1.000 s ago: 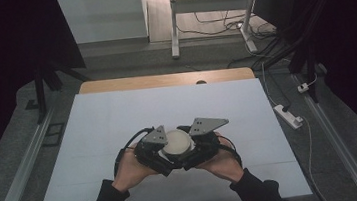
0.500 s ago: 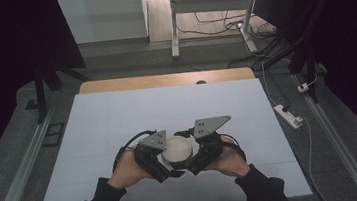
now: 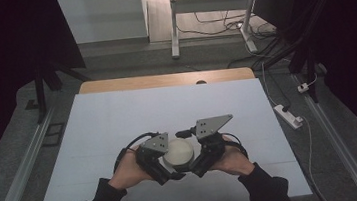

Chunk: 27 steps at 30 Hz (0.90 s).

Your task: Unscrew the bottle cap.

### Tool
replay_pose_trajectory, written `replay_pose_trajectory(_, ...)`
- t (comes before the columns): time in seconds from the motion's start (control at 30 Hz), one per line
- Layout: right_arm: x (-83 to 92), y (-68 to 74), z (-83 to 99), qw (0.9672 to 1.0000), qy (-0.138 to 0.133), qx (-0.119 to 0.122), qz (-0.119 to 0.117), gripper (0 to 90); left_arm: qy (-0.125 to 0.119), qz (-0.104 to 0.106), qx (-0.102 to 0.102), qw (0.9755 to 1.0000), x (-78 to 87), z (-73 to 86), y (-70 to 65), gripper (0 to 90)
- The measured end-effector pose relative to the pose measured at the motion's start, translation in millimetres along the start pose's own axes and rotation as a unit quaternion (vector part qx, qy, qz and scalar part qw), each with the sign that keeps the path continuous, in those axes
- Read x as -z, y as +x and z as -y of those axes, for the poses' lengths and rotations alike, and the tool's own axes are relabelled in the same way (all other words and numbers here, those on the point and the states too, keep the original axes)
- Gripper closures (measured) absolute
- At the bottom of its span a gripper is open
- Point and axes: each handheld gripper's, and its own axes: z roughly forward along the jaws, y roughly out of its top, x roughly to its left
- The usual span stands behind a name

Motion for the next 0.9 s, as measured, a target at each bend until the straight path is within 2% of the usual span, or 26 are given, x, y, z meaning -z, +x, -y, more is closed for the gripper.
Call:
replay_pose_trajectory(0.03,0.7,0.5,-1.2,0.9999,0.001,-0.003,0.016,0.0,0.002,-0.009,0.009,0.9999,0.3,0.4,1.3,7.5)
replay_pose_trajectory(0.07,0.7,0.5,-1.2,0.9999,0.001,-0.003,0.016,0.0,0.003,-0.02,0.015,0.9997,0.5,1.1,2.3,7.5)
replay_pose_trajectory(0.1,0.4,1.0,-2.4,0.9989,0.001,-0.016,0.043,0.0,0.004,-0.034,0.025,0.9991,0.6,1.6,3.3,7.5)
replay_pose_trajectory(0.13,-0.2,0.9,-2.5,0.9984,0.0,-0.022,0.051,0.0,0.005,-0.049,0.037,0.9981,0.7,1.9,4.1,7.5)
replay_pose_trajectory(0.23,-3.6,-0.3,-1.6,0.9964,-0.001,-0.041,0.074,0.0,0.003,-0.061,0.051,0.9968,0.7,1.7,4.5,7.5)
replay_pose_trajectory(0.33,-7.4,0.7,0.4,0.9947,0.006,-0.035,0.096,0.0,0.0,-0.076,0.068,0.9948,1.2,-0.1,4.6,7.5)
replay_pose_trajectory(0.43,-10.5,2.9,0.7,0.993,0.002,-0.031,0.114,0.9,0.004,-0.084,0.07,0.9941,0.4,-2.2,2.5,7.5)
replay_pose_trajectory(0.57,-11.4,5.0,1.0,0.9918,-0.003,-0.024,0.126,6.4,0.001,-0.079,0.07,0.9944,0.3,-4.4,0.1,7.5)
replay_pose_trajectory(0.7,-10.0,5.6,1.5,0.9926,-0.012,-0.023,0.119,7.0,-0.003,-0.074,0.065,0.9951,1.5,-5.3,-0.8,7.5)
replay_pose_trajectory(0.73,-9.8,6.3,1.3,0.9929,-0.012,-0.018,0.117,7.1,-0.003,-0.066,0.057,0.9962,2.6,-5.0,-0.8,7.5)
replay_pose_trajectory(0.77,-9.3,6.5,1.0,0.9935,-0.01,-0.018,0.112,7.2,-0.003,-0.066,0.057,0.9962,2.6,-5.0,-0.8,7.5)
replay_pose_trajectory(0.8,-8.7,6.2,0.7,0.9941,-0.009,-0.018,0.107,7.3,-0.005,-0.054,0.052,0.9971,2.9,-4.5,-0.6,7.5)
replay_pose_trajectory(0.83,-8.1,6.0,0.7,0.9947,-0.008,-0.019,0.101,7.3,-0.005,-0.054,0.052,0.9971,2.9,-4.5,-0.6,7.5)
replay_pose_trajectory(0.9,-7.1,5.3,1.0,0.9962,-0.008,-0.02,0.084,7.4,-0.007,-0.029,0.039,0.9988,3.2,-3.1,0.5,7.5)
